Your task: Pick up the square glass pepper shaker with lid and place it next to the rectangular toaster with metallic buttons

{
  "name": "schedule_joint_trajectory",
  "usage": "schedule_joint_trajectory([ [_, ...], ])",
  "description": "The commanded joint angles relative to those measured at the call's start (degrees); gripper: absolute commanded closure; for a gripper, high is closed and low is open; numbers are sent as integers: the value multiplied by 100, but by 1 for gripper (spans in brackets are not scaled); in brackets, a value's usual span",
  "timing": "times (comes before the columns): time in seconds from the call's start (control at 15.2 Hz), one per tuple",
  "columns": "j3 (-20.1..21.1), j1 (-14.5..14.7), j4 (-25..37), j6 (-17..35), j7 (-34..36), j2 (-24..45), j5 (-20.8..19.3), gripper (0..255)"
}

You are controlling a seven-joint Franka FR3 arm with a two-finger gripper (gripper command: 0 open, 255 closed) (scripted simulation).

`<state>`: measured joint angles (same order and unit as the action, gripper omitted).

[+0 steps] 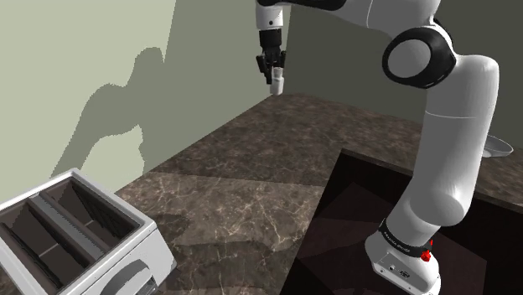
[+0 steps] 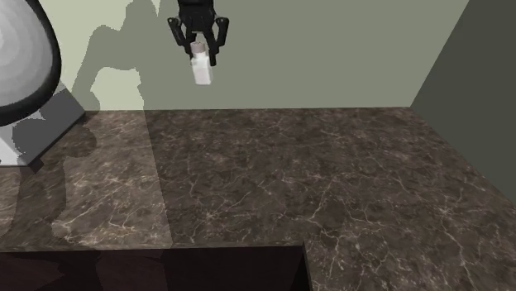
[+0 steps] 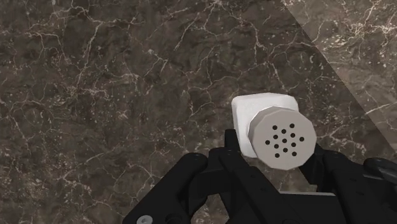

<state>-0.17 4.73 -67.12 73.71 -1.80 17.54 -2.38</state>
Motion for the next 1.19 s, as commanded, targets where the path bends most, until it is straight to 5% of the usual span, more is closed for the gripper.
schedule_joint_trajectory([
  [0.0,80,147,-399,108,242,-282,22,255],
  [0.53,477,718,-1436,367,1242,-1041,175,255],
  [1.12,1010,1343,-1898,496,2426,-1393,398,255],
])
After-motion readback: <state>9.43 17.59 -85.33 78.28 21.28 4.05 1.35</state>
